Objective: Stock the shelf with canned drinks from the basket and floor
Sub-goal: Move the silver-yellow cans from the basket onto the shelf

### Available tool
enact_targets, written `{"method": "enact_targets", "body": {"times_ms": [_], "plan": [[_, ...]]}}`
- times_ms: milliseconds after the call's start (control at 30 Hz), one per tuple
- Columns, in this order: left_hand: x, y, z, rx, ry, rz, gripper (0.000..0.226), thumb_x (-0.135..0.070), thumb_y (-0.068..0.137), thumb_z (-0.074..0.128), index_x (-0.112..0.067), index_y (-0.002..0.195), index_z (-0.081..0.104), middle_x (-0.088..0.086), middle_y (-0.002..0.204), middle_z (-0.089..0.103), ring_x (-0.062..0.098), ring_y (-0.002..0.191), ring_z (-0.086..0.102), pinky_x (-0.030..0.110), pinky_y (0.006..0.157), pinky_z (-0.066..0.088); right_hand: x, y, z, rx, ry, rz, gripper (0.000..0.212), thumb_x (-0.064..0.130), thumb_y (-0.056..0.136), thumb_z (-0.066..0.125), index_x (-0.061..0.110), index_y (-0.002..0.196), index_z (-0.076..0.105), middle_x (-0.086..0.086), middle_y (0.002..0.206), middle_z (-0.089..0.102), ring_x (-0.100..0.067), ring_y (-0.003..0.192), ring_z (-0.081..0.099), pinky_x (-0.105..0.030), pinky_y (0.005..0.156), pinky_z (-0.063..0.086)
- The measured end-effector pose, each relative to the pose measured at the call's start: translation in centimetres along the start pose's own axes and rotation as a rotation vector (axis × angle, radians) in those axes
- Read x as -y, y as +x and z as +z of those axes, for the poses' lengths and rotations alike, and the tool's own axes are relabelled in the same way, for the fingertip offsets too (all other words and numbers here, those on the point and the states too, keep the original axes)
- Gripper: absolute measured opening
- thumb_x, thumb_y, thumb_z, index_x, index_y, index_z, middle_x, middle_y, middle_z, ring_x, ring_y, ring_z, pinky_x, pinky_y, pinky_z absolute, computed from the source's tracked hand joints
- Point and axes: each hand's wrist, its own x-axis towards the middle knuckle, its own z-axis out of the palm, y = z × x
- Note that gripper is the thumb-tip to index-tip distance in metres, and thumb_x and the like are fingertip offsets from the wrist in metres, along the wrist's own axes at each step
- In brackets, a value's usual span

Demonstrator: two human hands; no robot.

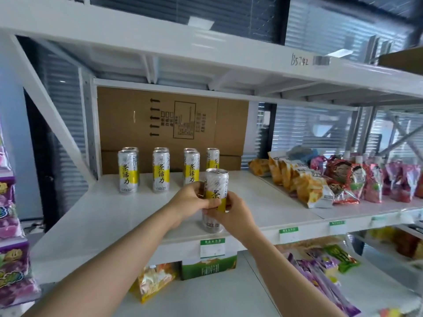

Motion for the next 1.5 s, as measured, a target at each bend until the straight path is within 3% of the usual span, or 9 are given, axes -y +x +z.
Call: {"method": "enact_targets", "body": {"times_ms": [133,200,267,367,533,733,1067,1200,1500], "plan": [[-1.2,1.4,-1.1,-0.075,0.11,0.083,0.055,-0.025,0.076,0.08,-0.022,0.127,0.058,-0.01,0.116,0.065,0.008,0.108,0.061,0.025,0.093,0.048,-0.7,2.1,-0.4,0.056,-0.043,0.029,0.042,0.031,0.072,0.082,0.02,0.107,0.062,0.006,0.093,0.071,-0.015,0.087,0.066,-0.042,0.084,0.057],[-2.6,2.1,-1.6,-0.154,0.24,0.2,0.055,-0.029,0.077,0.079,-0.028,0.128,0.059,-0.015,0.117,0.062,-0.001,0.104,0.059,0.018,0.091,0.045,-1.1,3.0,-0.6,0.095,-0.061,0.031,0.042,0.03,0.073,0.082,0.019,0.108,0.061,0.004,0.096,0.071,-0.015,0.089,0.066,-0.042,0.087,0.056],[-4.0,3.0,-1.8,-0.194,0.409,0.287,0.035,-0.026,0.08,0.078,-0.026,0.113,0.071,-0.013,0.112,0.069,-0.001,0.1,0.062,0.016,0.089,0.046,-1.4,3.7,-0.7,0.11,-0.092,0.027,0.041,0.031,0.074,0.082,0.019,0.106,0.06,0.003,0.097,0.07,-0.017,0.09,0.066,-0.043,0.087,0.056],[-5.4,4.3,-1.2,-0.165,0.677,0.296,0.015,-0.024,0.082,0.076,-0.021,0.096,0.077,-0.01,0.099,0.073,0.002,0.088,0.062,0.018,0.08,0.045,-1.8,4.8,-1.0,0.095,-0.188,0.033,0.048,0.036,0.074,0.08,0.018,0.111,0.055,0.001,0.103,0.068,-0.02,0.093,0.064,-0.042,0.086,0.055],[-6.1,7.4,0.0,-0.129,0.867,0.281,0.013,-0.026,0.081,0.076,-0.019,0.092,0.077,-0.008,0.088,0.071,0.01,0.087,0.058,0.026,0.079,0.044,-2.8,7.3,-1.9,0.074,-0.3,0.071,0.053,0.039,0.078,0.076,0.015,0.117,0.051,-0.002,0.109,0.064,-0.023,0.098,0.061,-0.035,0.081,0.051],[-5.6,11.3,0.9,-0.154,0.926,0.273,0.012,-0.025,0.08,0.077,-0.019,0.09,0.077,-0.006,0.098,0.074,0.017,0.1,0.059,0.035,0.088,0.047,-4.0,10.9,-2.2,0.04,-0.38,0.125,0.051,0.04,0.079,0.07,0.016,0.119,0.049,-0.003,0.111,0.065,-0.025,0.102,0.062,-0.032,0.079,0.049],[-3.9,16.0,0.8,-0.229,0.937,0.224,0.006,-0.019,0.082,0.075,-0.013,0.083,0.075,-0.008,0.082,0.064,0.016,0.089,0.053,0.033,0.079,0.043,-5.0,16.6,-0.8,0.099,-0.354,0.182,0.049,0.033,0.079,0.068,0.014,0.121,0.05,-0.005,0.111,0.064,-0.025,0.104,0.061,-0.035,0.087,0.051],[-3.3,18.0,0.4,-0.249,0.936,0.189,0.006,-0.02,0.082,0.075,-0.015,0.085,0.076,-0.009,0.082,0.065,0.013,0.083,0.055,0.03,0.074,0.042,-5.7,18.8,-0.3,0.133,-0.337,0.201,0.05,0.029,0.082,0.067,0.013,0.124,0.046,-0.005,0.114,0.062,-0.024,0.106,0.06,-0.031,0.081,0.048],[-2.1,21.0,-0.3,-0.28,0.93,0.169,0.01,-0.025,0.084,0.073,-0.018,0.092,0.075,-0.003,0.091,0.071,0.012,0.083,0.057,0.031,0.074,0.043,-6.7,21.9,1.0,0.117,-0.316,0.166,0.054,0.03,0.085,0.066,0.011,0.129,0.042,-0.008,0.127,0.06,-0.028,0.117,0.057,-0.036,0.095,0.048]]}}
